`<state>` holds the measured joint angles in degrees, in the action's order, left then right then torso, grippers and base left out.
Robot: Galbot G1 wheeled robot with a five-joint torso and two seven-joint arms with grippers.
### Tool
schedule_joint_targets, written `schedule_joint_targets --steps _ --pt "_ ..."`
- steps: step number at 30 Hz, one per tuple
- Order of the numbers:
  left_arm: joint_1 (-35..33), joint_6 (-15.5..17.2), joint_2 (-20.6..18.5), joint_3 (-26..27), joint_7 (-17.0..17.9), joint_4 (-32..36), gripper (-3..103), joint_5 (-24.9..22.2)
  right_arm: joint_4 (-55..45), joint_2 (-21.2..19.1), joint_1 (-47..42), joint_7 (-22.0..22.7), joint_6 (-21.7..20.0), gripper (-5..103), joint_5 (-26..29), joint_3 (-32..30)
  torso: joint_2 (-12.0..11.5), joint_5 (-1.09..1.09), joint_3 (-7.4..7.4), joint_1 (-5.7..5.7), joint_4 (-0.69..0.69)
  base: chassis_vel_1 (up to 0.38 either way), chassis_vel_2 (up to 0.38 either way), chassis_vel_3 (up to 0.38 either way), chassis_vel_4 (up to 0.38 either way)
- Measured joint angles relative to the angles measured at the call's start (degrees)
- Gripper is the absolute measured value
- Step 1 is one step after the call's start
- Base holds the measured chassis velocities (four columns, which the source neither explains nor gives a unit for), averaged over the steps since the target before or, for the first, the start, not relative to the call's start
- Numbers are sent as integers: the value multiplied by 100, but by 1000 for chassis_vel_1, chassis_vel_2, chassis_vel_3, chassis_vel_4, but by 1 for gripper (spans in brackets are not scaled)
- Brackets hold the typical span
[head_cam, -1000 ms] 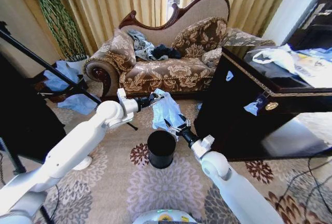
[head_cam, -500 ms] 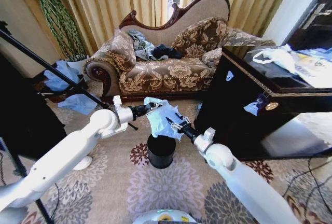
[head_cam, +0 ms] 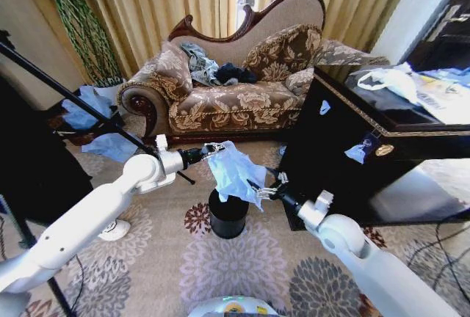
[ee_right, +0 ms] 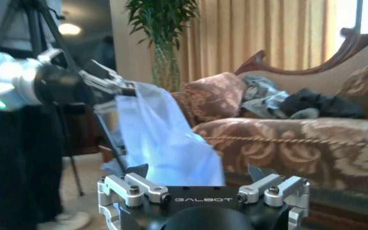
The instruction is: Place a garbage bag over the trash bin.
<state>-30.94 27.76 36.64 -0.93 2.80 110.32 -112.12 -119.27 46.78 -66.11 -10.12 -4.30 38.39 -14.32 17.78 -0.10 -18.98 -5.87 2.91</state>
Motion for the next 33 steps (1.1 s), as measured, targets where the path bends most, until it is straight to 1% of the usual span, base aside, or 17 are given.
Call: schedule_joint_targets --steps 1,3,4,5,8,9,12,19,21,25,28,33 --pt "0 0 0 0 0 0 0 0 0 0 0 0 0 100 0 0 0 0 0 0 0 0 0 0 0" --pt "6 0 -33 2 -7 15 0 4 62 154 -64 91 144 100 -271 -6 0 2 0 0 0 0 0 0 0" --pt "6 -5 -44 5 -7 36 0 4 73 242 -85 155 188 100 -357 27 0 0 0 0 0 0 0 0 0" --pt "6 -5 -44 5 -7 36 0 4 73 242 -85 155 188 100 -357 27 0 0 0 0 0 0 0 0 0" --pt "6 -53 -55 16 16 118 0 -16 80 578 -174 282 337 100 -643 186 0 1 0 0 -1 0 0 0 0" --pt "6 -53 -55 16 16 118 0 -16 80 578 -174 282 337 100 -643 186 0 1 0 0 -1 0 0 0 0" --pt "6 -109 -69 27 51 134 0 -22 -62 783 -504 312 368 100 -756 203 0 0 0 0 0 0 0 0 0" --pt "27 -195 -41 55 132 136 0 -45 -258 959 -1003 303 413 100 -853 67 0 -1 0 0 1 0 0 0 0" --pt "30 -202 -35 56 142 150 0 -54 -254 997 -1022 306 428 100 -874 70 0 0 0 0 1 0 0 0 0" --pt "35 -210 -34 54 152 218 0 -80 -119 1107 -904 390 465 100 -922 150 0 2 0 0 0 0 0 0 0" --pt "36 -229 -20 43 187 284 0 -142 117 1296 -538 602 480 100 -995 300 0 1 0 0 0 0 0 0 0" --pt "36 -254 -24 41 203 308 0 -183 321 1444 -243 697 526 100 -1109 387 0 1 0 -1 -1 0 0 0 0"
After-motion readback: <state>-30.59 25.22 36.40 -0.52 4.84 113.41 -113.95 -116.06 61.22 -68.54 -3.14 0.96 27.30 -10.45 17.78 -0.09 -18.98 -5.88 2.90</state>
